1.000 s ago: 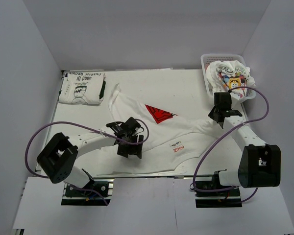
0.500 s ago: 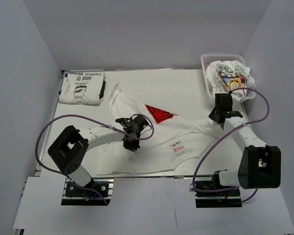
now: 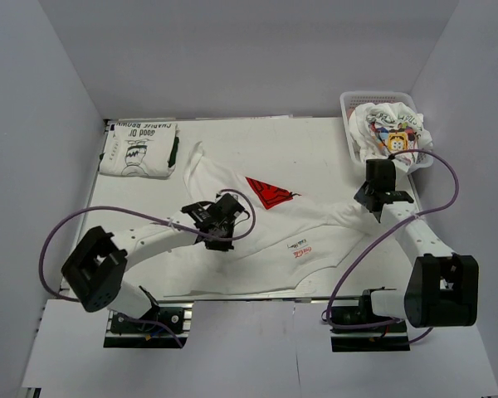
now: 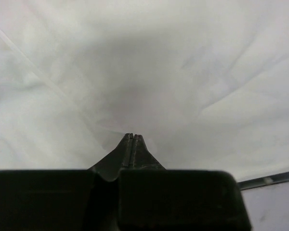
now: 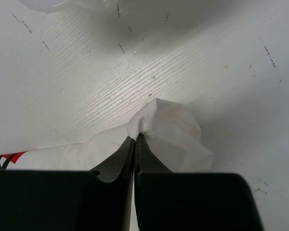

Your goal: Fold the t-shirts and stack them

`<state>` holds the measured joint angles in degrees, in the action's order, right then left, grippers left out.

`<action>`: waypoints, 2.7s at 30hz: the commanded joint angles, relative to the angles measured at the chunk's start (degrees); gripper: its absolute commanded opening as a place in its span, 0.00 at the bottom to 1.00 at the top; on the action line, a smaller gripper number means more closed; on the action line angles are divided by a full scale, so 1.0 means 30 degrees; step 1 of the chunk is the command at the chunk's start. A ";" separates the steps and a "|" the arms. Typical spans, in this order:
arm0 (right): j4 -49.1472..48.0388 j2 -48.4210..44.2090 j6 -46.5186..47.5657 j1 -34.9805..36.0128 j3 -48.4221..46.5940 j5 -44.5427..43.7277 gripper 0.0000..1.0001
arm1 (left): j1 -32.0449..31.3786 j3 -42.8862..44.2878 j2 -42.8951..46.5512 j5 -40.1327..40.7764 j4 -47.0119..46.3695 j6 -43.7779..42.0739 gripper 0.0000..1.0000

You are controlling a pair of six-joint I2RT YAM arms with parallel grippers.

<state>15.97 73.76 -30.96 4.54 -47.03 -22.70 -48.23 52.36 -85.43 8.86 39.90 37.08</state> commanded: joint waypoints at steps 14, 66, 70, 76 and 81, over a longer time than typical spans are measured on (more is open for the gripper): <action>-0.1572 -0.5131 0.2933 -0.0018 -0.5323 0.0037 0.00 | 0.0285 0.6566 0.6941 1.2038 -0.8020 -0.5059 0.00; -0.5082 0.4761 0.6892 0.0158 -1.7092 0.6951 0.00 | 0.6074 1.5330 -0.5203 1.8828 -1.7567 -1.5429 0.00; -0.5677 0.9126 0.7184 0.0304 -1.7657 0.6189 0.00 | 0.7958 1.7403 -1.0288 1.4304 -1.1079 -0.9667 0.08; 0.0034 1.9202 0.8588 0.0684 -2.8593 0.6100 0.52 | 0.9043 2.8911 -1.8920 1.3921 -0.5721 -0.9346 1.00; -0.2210 1.5486 1.0024 0.1241 -2.4180 0.5427 0.90 | 0.9045 2.2408 -1.4983 1.2196 -0.9569 -0.9137 1.00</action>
<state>14.50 133.69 -4.36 7.05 -122.80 -5.15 -20.05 127.57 -143.92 49.04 15.94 7.38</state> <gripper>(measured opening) 0.900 0.995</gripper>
